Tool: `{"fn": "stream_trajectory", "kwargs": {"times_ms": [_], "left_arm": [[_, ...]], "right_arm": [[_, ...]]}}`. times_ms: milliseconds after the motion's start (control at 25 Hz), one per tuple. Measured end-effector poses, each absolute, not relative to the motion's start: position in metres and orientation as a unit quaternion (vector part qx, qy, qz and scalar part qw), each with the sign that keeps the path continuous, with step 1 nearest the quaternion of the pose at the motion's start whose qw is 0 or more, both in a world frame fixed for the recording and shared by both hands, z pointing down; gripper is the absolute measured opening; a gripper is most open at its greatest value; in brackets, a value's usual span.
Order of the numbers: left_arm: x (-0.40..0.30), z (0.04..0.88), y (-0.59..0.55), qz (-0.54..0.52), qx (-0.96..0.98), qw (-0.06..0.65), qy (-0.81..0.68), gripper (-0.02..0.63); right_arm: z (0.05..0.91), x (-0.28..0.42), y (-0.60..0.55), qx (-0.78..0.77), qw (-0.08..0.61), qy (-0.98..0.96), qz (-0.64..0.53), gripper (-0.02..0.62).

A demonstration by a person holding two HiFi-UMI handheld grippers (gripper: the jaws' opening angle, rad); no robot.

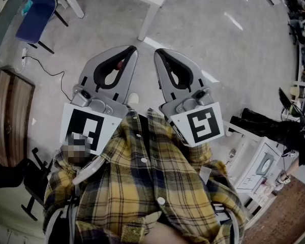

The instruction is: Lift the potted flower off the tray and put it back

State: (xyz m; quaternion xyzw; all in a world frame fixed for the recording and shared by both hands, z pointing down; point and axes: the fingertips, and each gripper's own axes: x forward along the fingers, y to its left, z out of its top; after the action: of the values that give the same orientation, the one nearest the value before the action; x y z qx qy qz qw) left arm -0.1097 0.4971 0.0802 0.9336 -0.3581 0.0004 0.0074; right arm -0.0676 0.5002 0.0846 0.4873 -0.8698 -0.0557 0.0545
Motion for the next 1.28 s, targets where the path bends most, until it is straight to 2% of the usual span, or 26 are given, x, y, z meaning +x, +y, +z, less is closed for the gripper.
{"fn": "stream_trajectory", "kwargs": {"times_ms": [800, 1280], "left_arm": [[-0.091, 0.081, 0.531, -0.003, 0.924, -0.005, -0.382, 0.008], [-0.096, 0.086, 0.479, -0.005, 0.927, 0.005, -0.375, 0.009]], "right_arm": [[0.081, -0.045, 0.537, 0.477, 0.043, -0.875, -0.073, -0.002], [0.09, -0.052, 0.49, 0.481, 0.045, -0.875, -0.037, -0.002]]}}
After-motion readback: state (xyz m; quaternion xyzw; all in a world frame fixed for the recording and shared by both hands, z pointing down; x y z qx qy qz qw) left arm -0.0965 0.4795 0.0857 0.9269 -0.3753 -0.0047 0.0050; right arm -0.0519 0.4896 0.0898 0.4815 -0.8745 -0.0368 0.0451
